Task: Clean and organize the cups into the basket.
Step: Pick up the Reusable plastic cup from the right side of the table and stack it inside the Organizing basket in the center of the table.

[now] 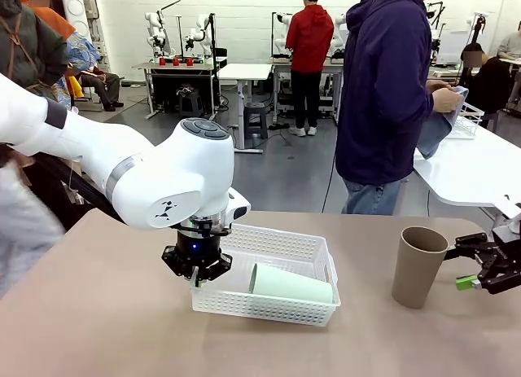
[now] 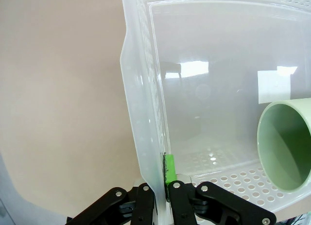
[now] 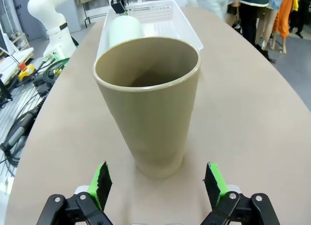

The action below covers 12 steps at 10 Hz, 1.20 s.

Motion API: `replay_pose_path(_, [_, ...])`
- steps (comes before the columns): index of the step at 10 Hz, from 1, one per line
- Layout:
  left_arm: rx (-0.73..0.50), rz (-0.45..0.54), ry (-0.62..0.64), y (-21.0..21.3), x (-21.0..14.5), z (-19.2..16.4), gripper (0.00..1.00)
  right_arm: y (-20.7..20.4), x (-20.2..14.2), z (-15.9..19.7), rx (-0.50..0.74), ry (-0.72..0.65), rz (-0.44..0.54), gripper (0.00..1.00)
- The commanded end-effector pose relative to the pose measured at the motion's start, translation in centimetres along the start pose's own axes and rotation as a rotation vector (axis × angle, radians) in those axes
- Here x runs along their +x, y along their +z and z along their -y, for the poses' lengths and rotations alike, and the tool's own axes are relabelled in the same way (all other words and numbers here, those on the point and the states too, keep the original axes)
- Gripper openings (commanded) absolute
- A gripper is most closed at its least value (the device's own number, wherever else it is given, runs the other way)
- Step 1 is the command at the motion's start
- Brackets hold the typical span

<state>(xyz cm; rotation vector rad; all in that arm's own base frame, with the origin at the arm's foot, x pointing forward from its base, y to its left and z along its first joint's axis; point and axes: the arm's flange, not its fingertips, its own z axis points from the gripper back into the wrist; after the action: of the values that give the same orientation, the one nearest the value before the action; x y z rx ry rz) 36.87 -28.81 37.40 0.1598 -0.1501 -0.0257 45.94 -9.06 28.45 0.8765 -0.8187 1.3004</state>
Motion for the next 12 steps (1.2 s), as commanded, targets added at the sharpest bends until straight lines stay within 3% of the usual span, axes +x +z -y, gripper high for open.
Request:
replay_pose_path(1, [0.012,0.001,-0.004,-0.2,-0.2,0.2,0.00,-1.5,-0.2,1.2,-0.019,0.029,0.016,1.00])
replay_pose_path(12, [0.012,0.001,-0.004,-0.2,-0.2,0.2,0.00,-6.3,0.7,1.7,0.039,0.039,0.040,1.00])
